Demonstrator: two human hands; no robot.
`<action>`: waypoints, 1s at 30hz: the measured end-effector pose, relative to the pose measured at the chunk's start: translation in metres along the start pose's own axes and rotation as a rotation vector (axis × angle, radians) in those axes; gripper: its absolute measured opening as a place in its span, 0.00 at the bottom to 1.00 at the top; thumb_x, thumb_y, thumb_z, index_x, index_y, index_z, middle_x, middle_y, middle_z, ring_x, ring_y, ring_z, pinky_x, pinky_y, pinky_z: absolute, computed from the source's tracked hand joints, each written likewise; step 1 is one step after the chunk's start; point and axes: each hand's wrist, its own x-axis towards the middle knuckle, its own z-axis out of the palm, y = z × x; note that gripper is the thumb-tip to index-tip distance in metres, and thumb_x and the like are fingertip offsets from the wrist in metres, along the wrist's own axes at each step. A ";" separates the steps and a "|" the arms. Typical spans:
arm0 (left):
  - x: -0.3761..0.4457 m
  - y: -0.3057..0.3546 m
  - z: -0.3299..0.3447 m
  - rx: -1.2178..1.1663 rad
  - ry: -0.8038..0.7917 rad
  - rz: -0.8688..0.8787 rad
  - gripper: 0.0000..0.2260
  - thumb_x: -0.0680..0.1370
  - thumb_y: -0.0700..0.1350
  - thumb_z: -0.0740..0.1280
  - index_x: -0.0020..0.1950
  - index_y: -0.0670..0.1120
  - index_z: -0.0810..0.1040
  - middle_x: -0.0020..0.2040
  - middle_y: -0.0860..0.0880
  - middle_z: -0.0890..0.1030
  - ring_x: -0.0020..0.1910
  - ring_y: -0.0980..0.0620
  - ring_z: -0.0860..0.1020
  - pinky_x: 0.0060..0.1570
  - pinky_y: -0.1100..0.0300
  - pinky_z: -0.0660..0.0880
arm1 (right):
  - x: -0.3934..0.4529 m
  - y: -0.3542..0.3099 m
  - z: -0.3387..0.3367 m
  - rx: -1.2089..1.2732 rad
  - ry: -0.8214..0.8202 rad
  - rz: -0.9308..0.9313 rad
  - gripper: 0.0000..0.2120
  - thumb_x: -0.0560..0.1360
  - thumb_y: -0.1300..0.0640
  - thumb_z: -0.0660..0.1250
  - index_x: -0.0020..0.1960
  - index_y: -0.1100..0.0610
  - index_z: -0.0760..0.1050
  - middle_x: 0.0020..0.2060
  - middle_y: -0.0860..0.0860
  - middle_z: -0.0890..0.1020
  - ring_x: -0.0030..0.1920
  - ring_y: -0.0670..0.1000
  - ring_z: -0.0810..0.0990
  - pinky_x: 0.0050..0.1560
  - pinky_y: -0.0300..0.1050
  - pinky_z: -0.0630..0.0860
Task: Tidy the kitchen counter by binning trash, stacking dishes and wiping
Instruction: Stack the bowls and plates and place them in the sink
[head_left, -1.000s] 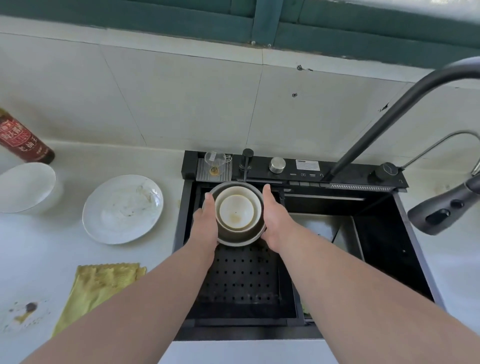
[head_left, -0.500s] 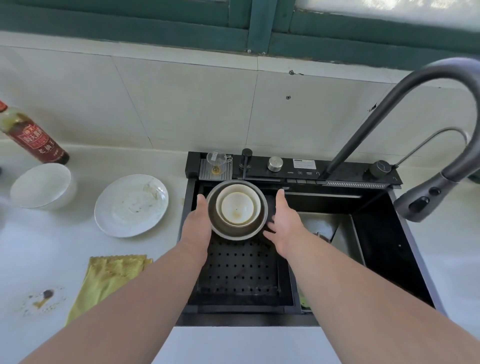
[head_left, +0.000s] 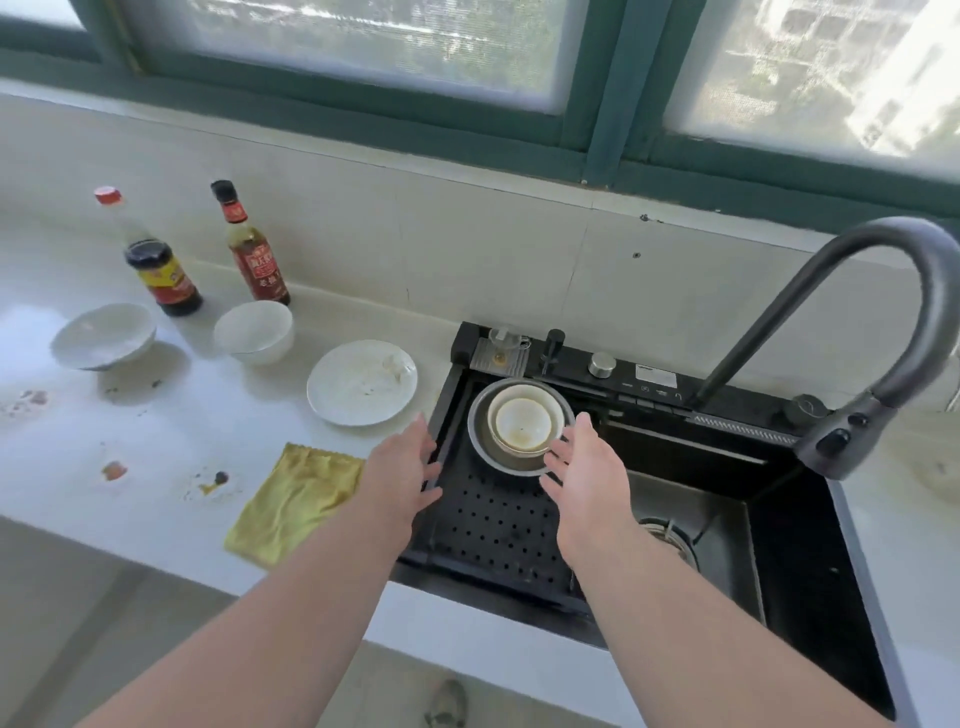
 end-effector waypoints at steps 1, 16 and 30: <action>-0.011 -0.003 -0.007 -0.015 0.015 0.014 0.23 0.87 0.59 0.62 0.72 0.44 0.77 0.69 0.48 0.81 0.64 0.45 0.81 0.67 0.41 0.79 | -0.009 0.003 0.003 0.018 -0.023 -0.002 0.19 0.86 0.43 0.60 0.67 0.54 0.78 0.63 0.54 0.83 0.63 0.53 0.82 0.72 0.57 0.76; -0.067 0.013 -0.135 -0.177 0.300 0.135 0.17 0.86 0.58 0.64 0.59 0.45 0.81 0.60 0.48 0.85 0.58 0.44 0.84 0.60 0.41 0.82 | -0.078 0.020 0.087 0.087 -0.295 0.030 0.21 0.86 0.42 0.62 0.62 0.59 0.80 0.50 0.57 0.85 0.50 0.56 0.84 0.61 0.57 0.82; 0.075 0.119 -0.292 -0.289 0.337 0.074 0.20 0.86 0.56 0.67 0.69 0.42 0.77 0.63 0.44 0.82 0.61 0.42 0.83 0.62 0.41 0.82 | -0.037 0.030 0.316 -0.108 -0.296 0.035 0.16 0.85 0.42 0.64 0.60 0.54 0.78 0.56 0.56 0.85 0.54 0.56 0.85 0.45 0.50 0.82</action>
